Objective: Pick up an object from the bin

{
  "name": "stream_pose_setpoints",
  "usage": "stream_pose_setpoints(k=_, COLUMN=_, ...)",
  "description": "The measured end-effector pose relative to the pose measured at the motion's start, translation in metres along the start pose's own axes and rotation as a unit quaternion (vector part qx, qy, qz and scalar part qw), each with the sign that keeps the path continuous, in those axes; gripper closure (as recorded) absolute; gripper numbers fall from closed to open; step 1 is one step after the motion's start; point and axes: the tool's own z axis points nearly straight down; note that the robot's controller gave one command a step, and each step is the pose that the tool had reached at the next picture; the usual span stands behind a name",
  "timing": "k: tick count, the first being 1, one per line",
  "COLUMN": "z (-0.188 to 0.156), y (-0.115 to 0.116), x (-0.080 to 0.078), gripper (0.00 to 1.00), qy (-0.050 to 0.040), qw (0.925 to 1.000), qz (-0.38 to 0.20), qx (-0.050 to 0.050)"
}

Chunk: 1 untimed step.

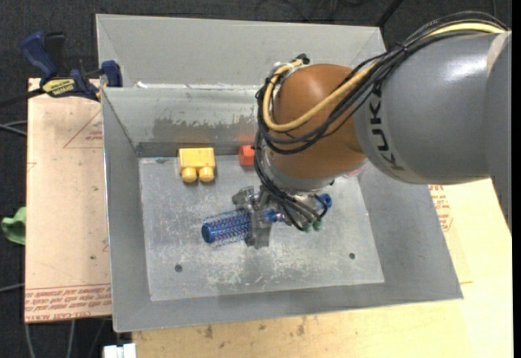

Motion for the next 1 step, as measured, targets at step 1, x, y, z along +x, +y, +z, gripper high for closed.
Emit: stream_pose_setpoints(k=1, z=-0.045, y=0.0037, x=0.009, gripper=1.0, qy=0.0009, qw=1.0, qz=-0.008, qx=0.0)
